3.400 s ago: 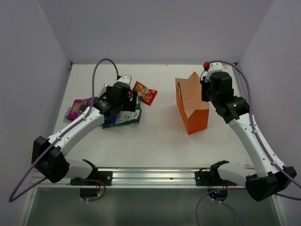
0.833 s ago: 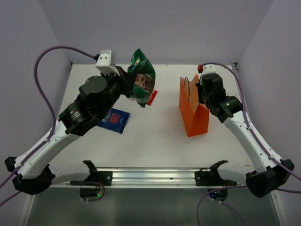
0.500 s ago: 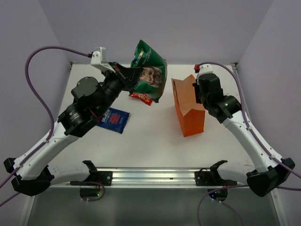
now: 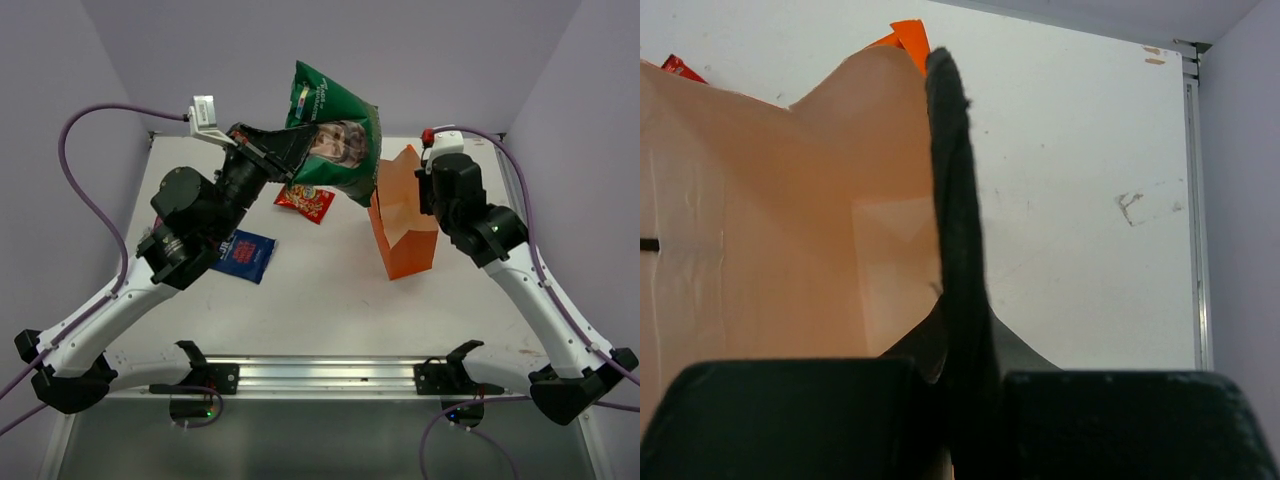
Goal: Place the snacks into the paper bag
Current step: Place the snack in the paper bag.
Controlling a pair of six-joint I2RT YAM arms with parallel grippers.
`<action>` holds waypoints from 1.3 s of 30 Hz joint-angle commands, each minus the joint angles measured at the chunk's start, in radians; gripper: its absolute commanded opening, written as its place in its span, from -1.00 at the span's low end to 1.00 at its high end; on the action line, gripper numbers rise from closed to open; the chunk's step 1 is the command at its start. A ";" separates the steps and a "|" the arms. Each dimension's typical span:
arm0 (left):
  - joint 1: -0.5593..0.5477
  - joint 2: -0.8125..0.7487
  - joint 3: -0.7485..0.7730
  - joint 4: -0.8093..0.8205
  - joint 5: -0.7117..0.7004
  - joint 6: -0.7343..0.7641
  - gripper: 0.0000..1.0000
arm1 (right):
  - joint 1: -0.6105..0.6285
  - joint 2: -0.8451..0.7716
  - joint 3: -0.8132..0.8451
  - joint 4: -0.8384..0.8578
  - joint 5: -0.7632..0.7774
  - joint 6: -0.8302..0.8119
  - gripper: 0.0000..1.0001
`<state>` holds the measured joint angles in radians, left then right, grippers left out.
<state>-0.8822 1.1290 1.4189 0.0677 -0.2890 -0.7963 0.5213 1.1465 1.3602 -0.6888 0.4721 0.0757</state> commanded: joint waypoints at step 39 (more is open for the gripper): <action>-0.014 0.150 -0.222 0.087 -0.098 -0.340 -0.97 | 0.020 0.002 -0.042 0.060 0.053 0.136 -1.00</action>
<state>-0.8860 1.2778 1.1706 0.1471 -0.3470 -1.1141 0.5365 1.1545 1.3174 -0.6811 0.5137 0.1658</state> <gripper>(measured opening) 0.030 0.015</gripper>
